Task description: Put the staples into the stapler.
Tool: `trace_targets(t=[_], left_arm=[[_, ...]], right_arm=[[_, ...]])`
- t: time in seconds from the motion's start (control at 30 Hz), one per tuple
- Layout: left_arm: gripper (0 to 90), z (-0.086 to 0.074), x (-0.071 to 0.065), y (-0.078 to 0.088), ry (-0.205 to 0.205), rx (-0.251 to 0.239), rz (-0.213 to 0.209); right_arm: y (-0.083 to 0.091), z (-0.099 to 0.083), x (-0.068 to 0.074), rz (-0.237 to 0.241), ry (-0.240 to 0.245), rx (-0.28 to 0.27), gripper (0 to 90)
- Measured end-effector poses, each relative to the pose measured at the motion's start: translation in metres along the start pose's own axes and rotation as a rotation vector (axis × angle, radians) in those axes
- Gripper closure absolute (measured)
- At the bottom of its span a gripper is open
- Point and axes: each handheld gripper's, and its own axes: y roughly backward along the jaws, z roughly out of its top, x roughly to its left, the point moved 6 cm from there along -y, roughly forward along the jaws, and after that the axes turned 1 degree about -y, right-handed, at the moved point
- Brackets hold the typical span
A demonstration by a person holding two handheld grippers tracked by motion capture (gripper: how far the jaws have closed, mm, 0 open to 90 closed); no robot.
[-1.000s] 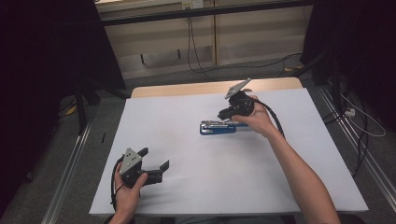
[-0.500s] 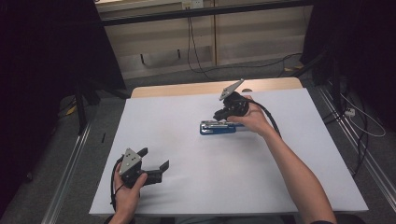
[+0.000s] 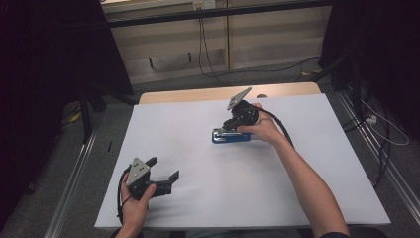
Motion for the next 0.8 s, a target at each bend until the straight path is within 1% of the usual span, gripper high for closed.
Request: trace_targets(t=[0.13, 0.17, 0.3, 0.43, 0.8], left_arm=[[4.0, 0.000, 0.000, 0.000, 0.000, -0.003, -0.002], [4.0, 0.000, 0.000, 0.000, 0.000, -0.006, -0.004], [4.0, 0.000, 0.000, 0.000, -0.003, 0.002, -0.002], [4.0, 0.000, 0.000, 0.000, -0.001, -0.002, -0.002], [4.0, 0.000, 0.000, 0.000, -0.002, 0.001, -0.004]], right_arm=[[-0.002, 0.002, 0.001, 0.004, 0.005, -0.003, 79.2], [-0.003, 0.002, 0.001, 0.001, 0.016, 0.000, 79.3], [-0.006, 0.004, 0.003, 0.008, 0.022, -0.002, 79.3], [-0.009, 0.005, 0.002, 0.012, 0.033, 0.001, 79.3], [-0.014, 0.011, 0.000, 0.012, 0.033, -0.010, 79.3]])
